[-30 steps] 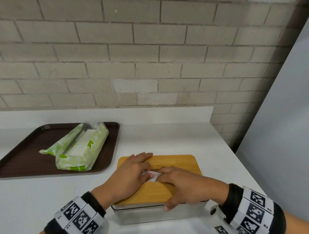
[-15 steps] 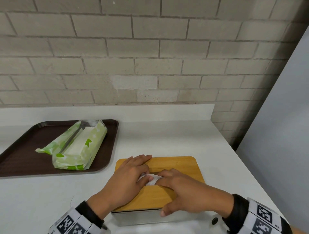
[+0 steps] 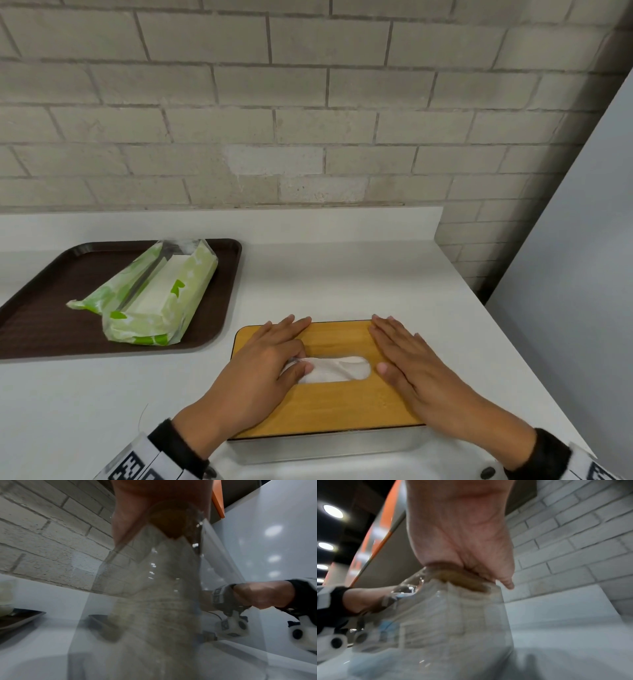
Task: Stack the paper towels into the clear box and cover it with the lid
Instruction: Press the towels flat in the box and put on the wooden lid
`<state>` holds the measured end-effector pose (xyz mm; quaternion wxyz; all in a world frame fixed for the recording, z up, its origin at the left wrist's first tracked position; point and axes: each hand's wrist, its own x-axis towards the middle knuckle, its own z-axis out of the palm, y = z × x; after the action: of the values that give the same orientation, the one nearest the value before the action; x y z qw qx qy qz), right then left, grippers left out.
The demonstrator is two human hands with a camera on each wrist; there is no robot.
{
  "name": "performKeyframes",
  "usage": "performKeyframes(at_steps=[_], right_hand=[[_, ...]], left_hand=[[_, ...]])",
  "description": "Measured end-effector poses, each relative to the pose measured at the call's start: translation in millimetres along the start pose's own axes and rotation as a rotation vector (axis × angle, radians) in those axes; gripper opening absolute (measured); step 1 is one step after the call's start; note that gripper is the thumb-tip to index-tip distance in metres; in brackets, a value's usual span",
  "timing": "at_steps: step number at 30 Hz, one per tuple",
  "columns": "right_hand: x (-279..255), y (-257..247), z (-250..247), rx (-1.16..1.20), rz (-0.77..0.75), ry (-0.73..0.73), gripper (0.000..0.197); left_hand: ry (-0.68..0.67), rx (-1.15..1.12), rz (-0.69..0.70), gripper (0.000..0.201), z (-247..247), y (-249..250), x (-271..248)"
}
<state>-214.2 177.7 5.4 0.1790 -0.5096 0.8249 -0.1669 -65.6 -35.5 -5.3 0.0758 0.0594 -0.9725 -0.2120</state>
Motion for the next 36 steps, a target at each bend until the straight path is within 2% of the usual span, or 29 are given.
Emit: performKeyframes(at_steps=[5, 8, 13, 15, 17, 18, 21, 24, 26, 28, 31, 33, 36], right_hand=[[-1.6, 1.3, 4.8, -0.112, 0.024, -0.023, 0.064], [-1.7, 0.7, 6.0, -0.159, 0.029, -0.009, 0.072], [7.2, 5.3, 1.4, -0.175, 0.022, 0.011, 0.089], [11.2, 1.3, -6.4, -0.177, 0.009, -0.008, 0.076], [16.2, -7.4, -16.8, -0.15, 0.0, -0.047, 0.047], [19.6, -11.7, -20.6, -0.129, -0.012, -0.068, 0.039], [30.8, -22.1, -27.6, -0.092, -0.083, -0.155, 0.03], [43.3, -31.3, -33.6, -0.056, -0.132, -0.18, 0.006], [49.7, -34.7, -37.1, 0.011, -0.191, -0.144, 0.02], [51.5, -39.9, -43.2, 0.191, -0.243, -0.116, 0.016], [49.4, -41.9, -52.9, 0.369, -0.248, -0.116, 0.014], [49.9, -36.4, -57.8, 0.28, -0.214, -0.164, 0.017], [52.7, -23.5, -58.1, -0.041, -0.171, -0.197, 0.02]], left_hand=[[0.041, 0.043, 0.024, 0.052, 5.1, 0.1, -2.8], [0.07, 0.106, 0.069, 0.063, 8.9, -1.5, -4.0], [0.04, 0.073, 0.04, 0.041, 2.4, -3.1, 6.6], [0.017, 0.054, 0.042, 0.038, -1.0, -4.1, 11.0], [0.014, 0.024, 0.067, 0.028, -5.1, -4.3, 14.7], [0.022, 0.005, 0.091, 0.023, -6.6, -3.9, 16.1], [0.024, -0.035, 0.138, 0.03, -10.7, -0.6, 21.5], [0.043, -0.068, 0.162, 0.036, -14.1, 1.2, 23.7], [0.058, -0.148, 0.135, 0.034, -19.1, 1.3, 21.6], [0.084, -0.213, 0.141, 0.029, -25.1, 0.9, 20.1], [0.029, -0.205, 0.198, 0.028, -33.6, 0.7, 21.8], [-0.041, -0.173, 0.213, 0.033, -38.2, -6.0, 25.2], [-0.182, -0.225, 0.126, 0.034, -49.9, -18.4, 30.1]])
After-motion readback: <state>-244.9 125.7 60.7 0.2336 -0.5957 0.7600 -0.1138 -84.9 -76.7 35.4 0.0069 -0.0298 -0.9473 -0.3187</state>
